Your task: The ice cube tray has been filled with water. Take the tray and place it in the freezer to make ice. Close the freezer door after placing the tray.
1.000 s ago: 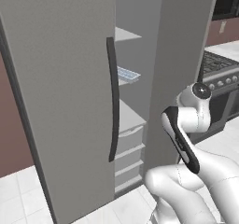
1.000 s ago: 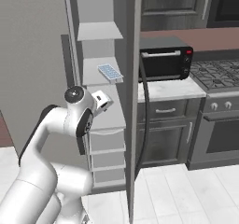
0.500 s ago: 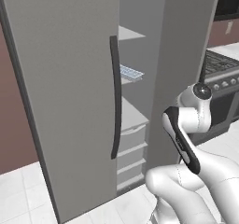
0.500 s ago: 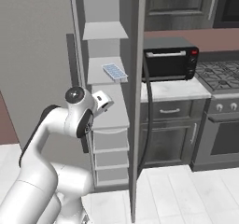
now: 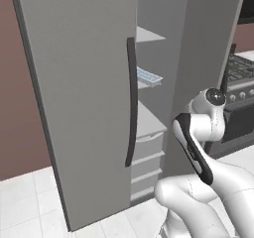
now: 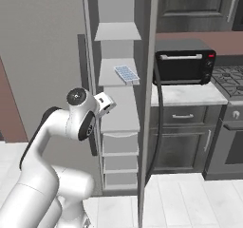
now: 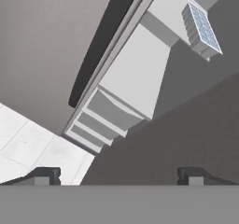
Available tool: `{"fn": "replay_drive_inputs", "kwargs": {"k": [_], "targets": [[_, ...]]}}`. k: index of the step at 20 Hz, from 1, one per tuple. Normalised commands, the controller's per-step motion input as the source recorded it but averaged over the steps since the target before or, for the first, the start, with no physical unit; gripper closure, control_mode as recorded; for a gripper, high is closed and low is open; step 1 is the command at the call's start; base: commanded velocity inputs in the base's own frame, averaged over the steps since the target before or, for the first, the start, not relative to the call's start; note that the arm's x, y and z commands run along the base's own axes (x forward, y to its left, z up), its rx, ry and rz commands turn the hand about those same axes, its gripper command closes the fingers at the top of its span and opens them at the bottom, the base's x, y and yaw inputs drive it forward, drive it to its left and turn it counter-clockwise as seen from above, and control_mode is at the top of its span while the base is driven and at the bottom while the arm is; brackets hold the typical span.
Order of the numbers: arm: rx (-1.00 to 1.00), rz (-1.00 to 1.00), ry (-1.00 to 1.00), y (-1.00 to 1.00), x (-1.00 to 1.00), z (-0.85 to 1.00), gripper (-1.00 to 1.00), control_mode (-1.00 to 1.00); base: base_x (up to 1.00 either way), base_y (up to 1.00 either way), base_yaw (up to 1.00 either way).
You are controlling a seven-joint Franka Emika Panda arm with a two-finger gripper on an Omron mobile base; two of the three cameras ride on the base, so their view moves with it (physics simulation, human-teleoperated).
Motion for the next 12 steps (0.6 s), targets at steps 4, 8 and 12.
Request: {"fn": "replay_drive_inputs", "kwargs": {"k": [4, 8, 12], "targets": [[0.0, 0.0, 0.0, 0.0, 0.0, 0.0, -1.0, 1.0, -0.26, -0.33, 0.17], [0.0, 0.0, 0.0, 0.0, 0.0, 0.0, -1.0, 1.0, -0.3, -0.4, 0.17], [0.0, 0.0, 0.0, 0.0, 0.0, 0.0, -1.0, 1.0, -0.28, -0.45, 0.15]]}}
